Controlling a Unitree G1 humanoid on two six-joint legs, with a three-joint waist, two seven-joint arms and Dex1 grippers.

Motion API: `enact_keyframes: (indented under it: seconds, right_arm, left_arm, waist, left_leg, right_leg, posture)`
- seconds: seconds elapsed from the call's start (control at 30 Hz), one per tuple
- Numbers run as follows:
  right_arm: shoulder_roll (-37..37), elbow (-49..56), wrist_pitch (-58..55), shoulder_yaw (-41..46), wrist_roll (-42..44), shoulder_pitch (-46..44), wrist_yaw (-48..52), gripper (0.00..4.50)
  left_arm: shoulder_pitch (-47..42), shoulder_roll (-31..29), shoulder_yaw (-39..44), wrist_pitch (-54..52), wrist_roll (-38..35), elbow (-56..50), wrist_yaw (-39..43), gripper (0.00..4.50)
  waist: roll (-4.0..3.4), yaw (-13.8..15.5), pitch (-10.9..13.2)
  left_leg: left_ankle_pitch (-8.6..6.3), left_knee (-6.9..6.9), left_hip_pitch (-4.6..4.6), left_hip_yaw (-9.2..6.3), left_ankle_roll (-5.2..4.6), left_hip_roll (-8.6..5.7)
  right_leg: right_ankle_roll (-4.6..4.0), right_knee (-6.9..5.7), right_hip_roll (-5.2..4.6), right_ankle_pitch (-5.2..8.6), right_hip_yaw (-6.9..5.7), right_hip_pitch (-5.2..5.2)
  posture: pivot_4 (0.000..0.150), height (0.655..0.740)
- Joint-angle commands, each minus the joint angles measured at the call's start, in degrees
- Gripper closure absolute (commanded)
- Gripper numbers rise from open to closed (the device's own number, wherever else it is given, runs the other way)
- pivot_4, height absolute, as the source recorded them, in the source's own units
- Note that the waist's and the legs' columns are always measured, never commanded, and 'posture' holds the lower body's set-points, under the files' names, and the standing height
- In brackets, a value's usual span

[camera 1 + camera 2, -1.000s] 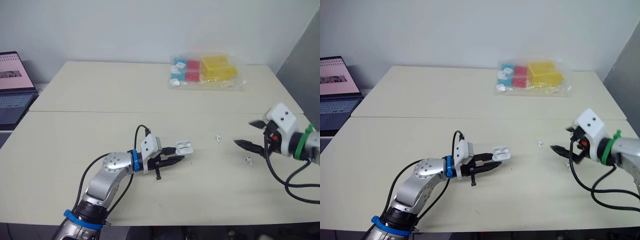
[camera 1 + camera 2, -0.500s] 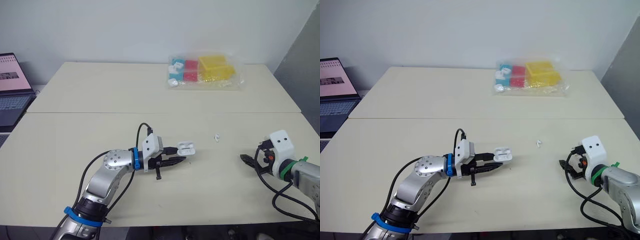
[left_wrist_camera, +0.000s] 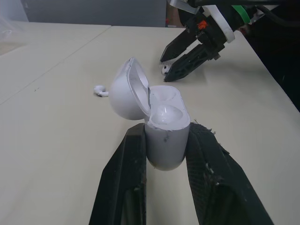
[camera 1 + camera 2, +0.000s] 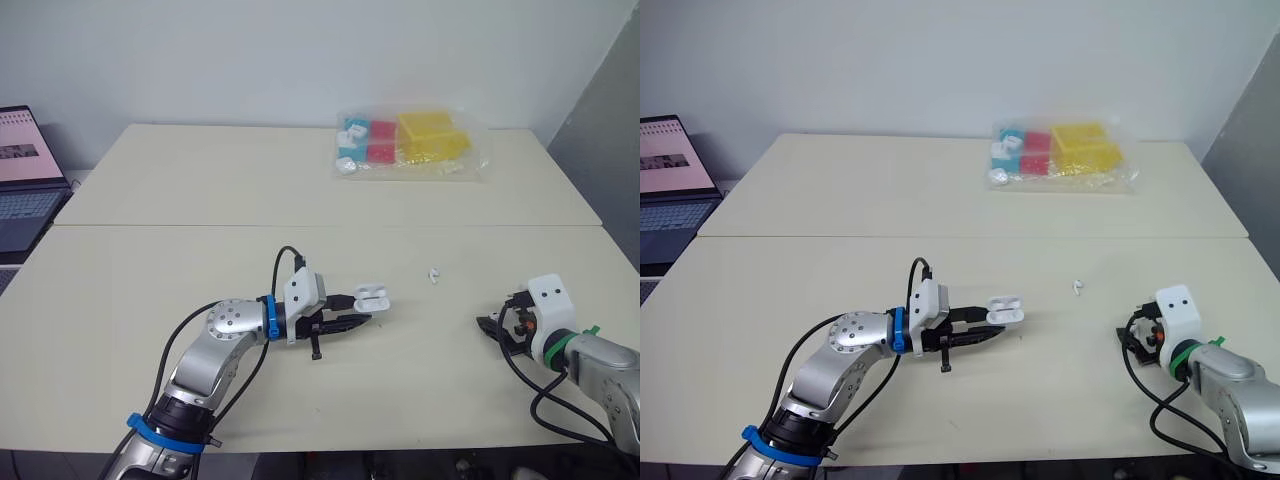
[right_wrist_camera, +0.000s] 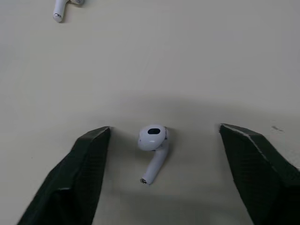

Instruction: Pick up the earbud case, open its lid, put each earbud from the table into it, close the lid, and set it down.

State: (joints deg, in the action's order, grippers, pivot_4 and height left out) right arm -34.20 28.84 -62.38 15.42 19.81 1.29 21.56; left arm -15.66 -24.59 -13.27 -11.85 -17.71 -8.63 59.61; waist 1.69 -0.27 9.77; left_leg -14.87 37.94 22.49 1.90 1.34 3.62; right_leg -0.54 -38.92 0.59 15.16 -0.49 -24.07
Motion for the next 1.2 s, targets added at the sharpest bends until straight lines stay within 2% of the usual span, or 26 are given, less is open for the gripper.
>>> enact_keyframes:
  seconds: [0.03,0.2,0.23,0.33,0.5,0.6,0.73,0.87,1.0,1.2]
  right_arm:
    - [0.4,-0.3,-1.4,1.3,0.3,0.2,-0.8,2.03]
    - [-1.1,0.4,-2.7,1.3,0.7,0.2,0.0,3.88]
    - [-2.2,1.4,-2.9,1.2,1.3,0.3,1.1,4.10]
    - [-7.5,3.5,-1.3,-0.1,2.4,0.9,5.9,4.09]
    - [-19.5,4.4,8.7,-4.5,3.2,2.7,20.1,4.09]
    - [-30.1,-0.9,27.7,-8.7,-2.5,6.1,34.8,4.09]
    - [-40.0,-12.0,47.9,-14.8,-10.9,5.5,46.1,4.09]
    - [-40.8,-18.4,53.6,-18.9,-13.6,-0.1,50.8,4.09]
    - [-37.5,-24.0,57.2,-23.5,-17.2,-8.6,52.8,4.09]
    - [-34.9,-26.4,58.5,-24.8,-17.9,-11.9,54.3,4.09]
  left_arm:
    - [-0.9,0.0,-0.2,1.4,0.0,-0.5,0.4,3.70]
    - [-0.8,-0.1,-0.3,1.4,0.1,-0.6,0.5,3.70]
    - [-0.7,-0.2,-0.4,1.4,0.3,-0.6,0.5,3.70]
    - [-0.6,-0.3,-0.5,1.3,0.3,-0.9,0.6,3.70]
    - [-0.1,-0.7,-0.9,1.2,0.5,-1.9,0.8,3.70]
    - [-0.3,-1.0,-1.0,0.8,0.4,-2.4,0.8,3.70]
    - [0.0,-1.6,-1.0,0.3,0.5,-3.4,0.7,3.70]
    - [0.6,-2.2,-1.0,-0.3,0.3,-4.9,0.4,3.70]
    - [1.8,-3.2,-0.6,-1.9,-0.1,-7.2,-0.4,3.70]
    - [2.5,-3.8,-0.3,-3.6,-0.5,-9.0,-1.2,3.70]
  waist:
    - [0.00,0.0,0.0]
    - [0.00,0.0,0.0]
    - [0.00,0.1,0.0]
    - [-0.02,0.2,0.0]
    - [0.00,0.0,0.1]
    - [0.00,0.1,0.1]
    - [0.01,-0.1,0.1]
    - [0.03,-0.1,0.2]
    - [0.03,-0.4,0.2]
    - [0.00,0.0,0.2]
  left_leg:
    - [0.00,0.00,0.00,-0.01,0.00,0.00]
    - [0.00,0.02,0.00,0.00,0.00,-0.03]
    - [0.00,0.02,0.00,0.00,0.00,-0.03]
    - [0.00,0.02,0.05,0.00,0.00,-0.05]
    - [-0.01,-0.03,0.06,-0.01,-0.01,-0.02]
    - [-0.01,-0.07,0.04,-0.02,-0.01,-0.02]
    - [-0.01,0.01,0.00,0.02,-0.01,-0.02]
    - [-0.01,0.00,-0.05,0.07,-0.01,-0.01]
    - [0.00,-0.01,-0.07,0.05,-0.01,0.02]
    - [0.00,-0.01,-0.08,0.07,0.00,0.01]
  right_leg:
    - [0.00,0.00,0.00,0.00,-0.01,0.01]
    - [0.01,0.00,-0.03,-0.01,0.02,0.01]
    - [0.01,0.01,-0.04,-0.01,0.02,0.02]
    - [0.01,0.04,-0.05,0.00,-0.02,0.01]
    - [0.01,0.10,-0.01,0.00,-0.03,-0.02]
    - [0.00,0.09,0.02,0.01,-0.05,-0.02]
    - [0.00,0.11,0.00,0.01,-0.06,0.01]
    - [0.00,0.08,0.00,0.01,0.00,0.00]
    - [-0.03,0.04,0.03,0.02,0.02,0.00]
    - [-0.03,0.02,0.01,0.02,0.03,0.01]
  posture:
    - [0.150,0.7400]
    - [0.150,0.7400]
    - [0.150,0.7400]
    - [0.150,0.7400]
    - [0.150,0.7400]
    - [0.150,0.7400]
    - [0.150,0.7400]
    - [0.150,0.7400]
    - [0.150,0.7400]
    - [0.150,0.7400]
